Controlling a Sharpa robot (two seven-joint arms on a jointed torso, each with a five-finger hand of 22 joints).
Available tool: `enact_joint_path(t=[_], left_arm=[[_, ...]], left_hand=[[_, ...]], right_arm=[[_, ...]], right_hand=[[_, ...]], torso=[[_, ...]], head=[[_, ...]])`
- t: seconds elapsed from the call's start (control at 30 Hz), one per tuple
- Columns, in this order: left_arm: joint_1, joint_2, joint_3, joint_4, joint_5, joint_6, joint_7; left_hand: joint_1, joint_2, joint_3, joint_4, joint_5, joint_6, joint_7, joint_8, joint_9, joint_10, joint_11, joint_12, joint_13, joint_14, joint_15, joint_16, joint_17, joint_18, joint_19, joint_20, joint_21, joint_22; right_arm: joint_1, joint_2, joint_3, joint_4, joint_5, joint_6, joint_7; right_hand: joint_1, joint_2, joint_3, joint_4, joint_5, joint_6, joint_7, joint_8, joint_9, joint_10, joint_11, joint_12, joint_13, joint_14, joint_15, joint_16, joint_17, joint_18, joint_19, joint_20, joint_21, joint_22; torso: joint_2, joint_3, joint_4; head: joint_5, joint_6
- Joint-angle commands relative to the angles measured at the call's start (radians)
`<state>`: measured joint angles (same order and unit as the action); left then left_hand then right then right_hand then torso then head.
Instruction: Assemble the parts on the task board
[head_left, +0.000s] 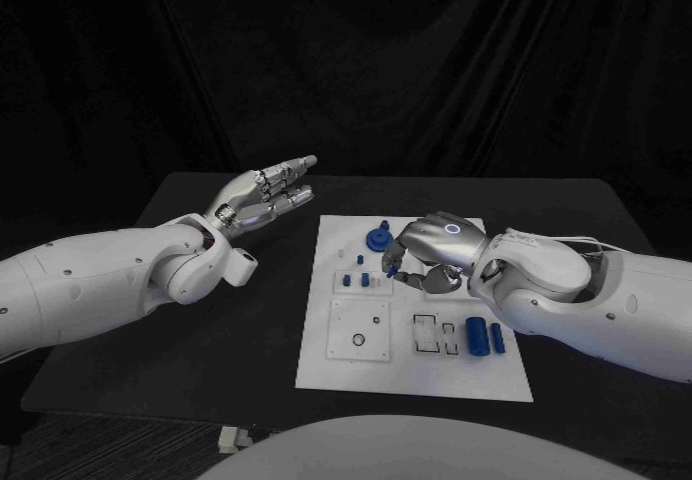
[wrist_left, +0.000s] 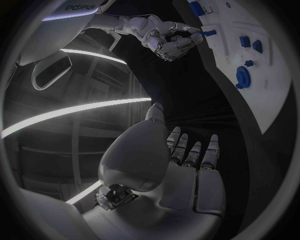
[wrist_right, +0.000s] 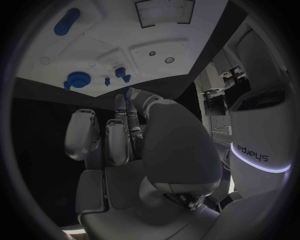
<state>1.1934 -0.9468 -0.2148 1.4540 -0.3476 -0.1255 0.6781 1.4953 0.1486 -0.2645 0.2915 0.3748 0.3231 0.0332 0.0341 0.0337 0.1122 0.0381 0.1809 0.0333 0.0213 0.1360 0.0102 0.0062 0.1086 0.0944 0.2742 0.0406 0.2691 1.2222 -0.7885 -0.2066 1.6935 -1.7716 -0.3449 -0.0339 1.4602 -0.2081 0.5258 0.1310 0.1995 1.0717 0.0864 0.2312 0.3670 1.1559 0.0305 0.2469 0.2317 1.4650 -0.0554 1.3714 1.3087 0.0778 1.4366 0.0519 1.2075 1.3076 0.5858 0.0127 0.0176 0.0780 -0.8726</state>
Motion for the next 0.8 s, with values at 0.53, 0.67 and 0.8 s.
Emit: enact_joint_path(t=[0.53, 0.67, 0.8], left_arm=[[-0.002, -0.016, 0.001, 0.03, 0.076, 0.044, 0.069], [-0.002, -0.018, 0.001, 0.032, 0.089, 0.047, 0.066], [-0.002, -0.019, 0.001, 0.032, 0.094, 0.049, 0.063]], left_hand=[[-0.361, -0.037, 0.001, 0.002, -0.328, -0.285, -0.038, -0.026, -0.025, -0.104, -0.037, -0.151, -0.024, -0.021, -0.026, -0.01, -0.006, 0.061, -0.081, 0.002, -0.029, -0.191], [-0.352, -0.033, 0.023, 0.001, -0.326, -0.271, -0.029, -0.023, -0.022, -0.105, -0.032, -0.148, -0.023, -0.021, -0.037, -0.01, -0.006, 0.065, -0.082, -0.01, -0.03, -0.198], [-0.304, -0.03, 0.047, 0.0, -0.276, -0.255, -0.035, -0.021, -0.021, -0.105, -0.031, -0.14, -0.022, -0.021, -0.035, -0.01, -0.006, 0.069, -0.083, -0.017, -0.029, -0.199]], right_arm=[[-0.041, 0.048, 0.0, -0.017, -0.041, 0.071, -0.021], [-0.045, 0.053, 0.0, -0.018, -0.041, 0.084, -0.023], [-0.053, 0.056, 0.0, -0.02, -0.042, 0.095, -0.025]], right_hand=[[-0.018, 0.002, 0.009, 0.001, -0.007, -0.004, 0.007, -0.001, 0.003, 0.001, 0.006, 0.003, 0.0, 0.052, 0.009, 0.003, 0.042, -0.005, 0.002, 0.005, -0.007, 0.166], [-0.02, 0.003, 0.01, 0.001, -0.009, -0.006, 0.007, -0.003, 0.004, 0.0, 0.006, 0.003, 0.0, 0.051, 0.011, 0.003, 0.042, -0.005, 0.001, 0.006, -0.008, 0.166], [-0.02, 0.004, 0.01, 0.0, -0.009, -0.008, 0.008, -0.004, 0.004, 0.0, 0.006, 0.003, 0.0, 0.051, 0.011, 0.002, 0.041, -0.005, 0.001, 0.007, -0.01, 0.165]], torso=[[0.0, 0.0004, 0.0], [0.001, 0.0001, -0.0003], [0.0, -0.0001, -0.0003]], head=[[0.022, 0.0], [0.027, 0.0], [0.03, 0.0]])
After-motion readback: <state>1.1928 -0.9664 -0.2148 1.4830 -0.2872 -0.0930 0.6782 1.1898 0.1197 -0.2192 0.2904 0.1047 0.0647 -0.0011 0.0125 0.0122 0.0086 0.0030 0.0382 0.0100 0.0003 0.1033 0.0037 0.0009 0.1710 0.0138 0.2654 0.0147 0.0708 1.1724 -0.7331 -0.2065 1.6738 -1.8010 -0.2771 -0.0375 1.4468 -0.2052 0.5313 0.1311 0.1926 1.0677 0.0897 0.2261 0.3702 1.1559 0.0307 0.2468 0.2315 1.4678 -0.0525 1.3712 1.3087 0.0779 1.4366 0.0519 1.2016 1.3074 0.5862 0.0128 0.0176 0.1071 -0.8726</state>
